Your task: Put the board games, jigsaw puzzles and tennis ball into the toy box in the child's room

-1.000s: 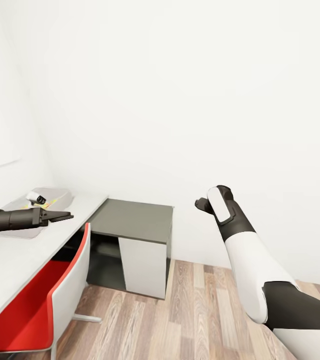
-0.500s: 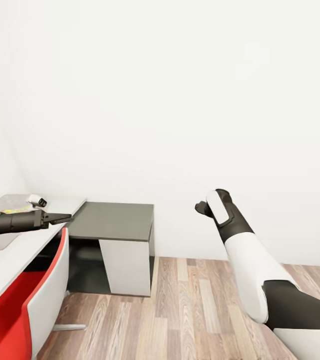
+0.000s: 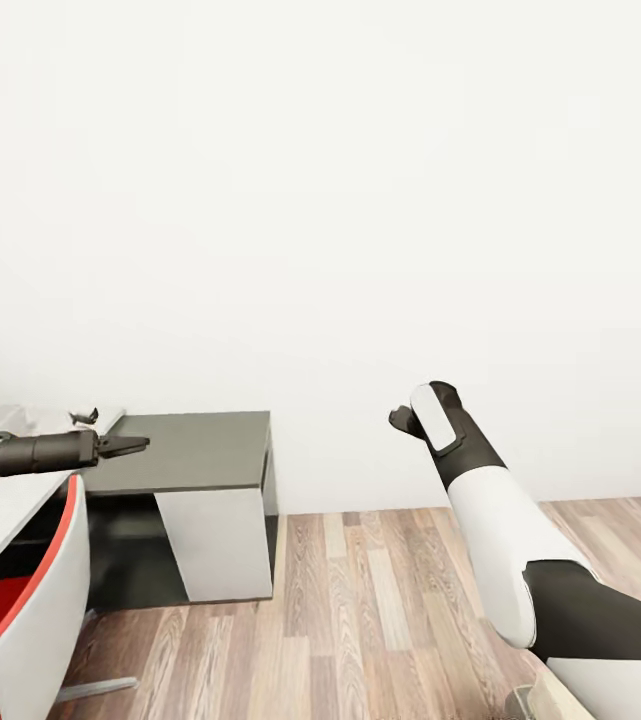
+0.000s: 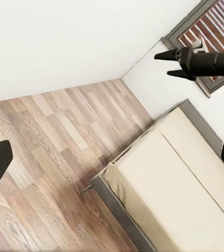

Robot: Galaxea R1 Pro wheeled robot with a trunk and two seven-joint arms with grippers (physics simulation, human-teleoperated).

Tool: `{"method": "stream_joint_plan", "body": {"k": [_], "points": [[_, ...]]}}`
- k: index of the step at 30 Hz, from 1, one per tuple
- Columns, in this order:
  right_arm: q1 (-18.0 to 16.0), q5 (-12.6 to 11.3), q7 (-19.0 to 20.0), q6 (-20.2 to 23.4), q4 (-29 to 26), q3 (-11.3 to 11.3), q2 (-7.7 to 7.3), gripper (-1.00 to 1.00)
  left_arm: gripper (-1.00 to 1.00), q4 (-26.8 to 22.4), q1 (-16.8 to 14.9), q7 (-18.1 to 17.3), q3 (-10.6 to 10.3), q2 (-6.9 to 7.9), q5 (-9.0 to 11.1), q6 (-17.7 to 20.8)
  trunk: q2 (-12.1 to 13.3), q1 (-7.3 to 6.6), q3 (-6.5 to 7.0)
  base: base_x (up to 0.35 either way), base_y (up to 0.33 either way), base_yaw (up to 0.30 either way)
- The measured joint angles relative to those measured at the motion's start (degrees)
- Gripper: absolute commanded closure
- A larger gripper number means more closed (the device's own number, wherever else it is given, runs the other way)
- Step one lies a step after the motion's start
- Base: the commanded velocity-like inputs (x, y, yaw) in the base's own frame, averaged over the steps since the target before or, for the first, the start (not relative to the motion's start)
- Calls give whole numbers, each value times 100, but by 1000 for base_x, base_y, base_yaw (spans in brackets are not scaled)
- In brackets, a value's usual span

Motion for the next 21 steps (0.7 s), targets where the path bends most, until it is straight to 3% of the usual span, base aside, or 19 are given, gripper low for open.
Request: {"method": "stream_joint_plan", "body": {"k": [7,11,13,21], "points": [[166,7,0,-196,65,28,12,-100,-100,69,6,381,-5,-123,2,-3,0,0,-11,0,0,-276],[200,25,14,-292,126,91,136,-100,-100,333,7,672,-19,-178,-23,-4,1,0,-25,0,0,-263],[240,37,19,-425,160,130,197,-100,-100,570,8,1046,-23,-252,-114,-75,1,1,-35,0,0,-193],[349,62,138,-577,636,173,198,-100,-100,1144,9,2196,-16,-535,-322,-315,1,1,-78,0,0,-55]]}}
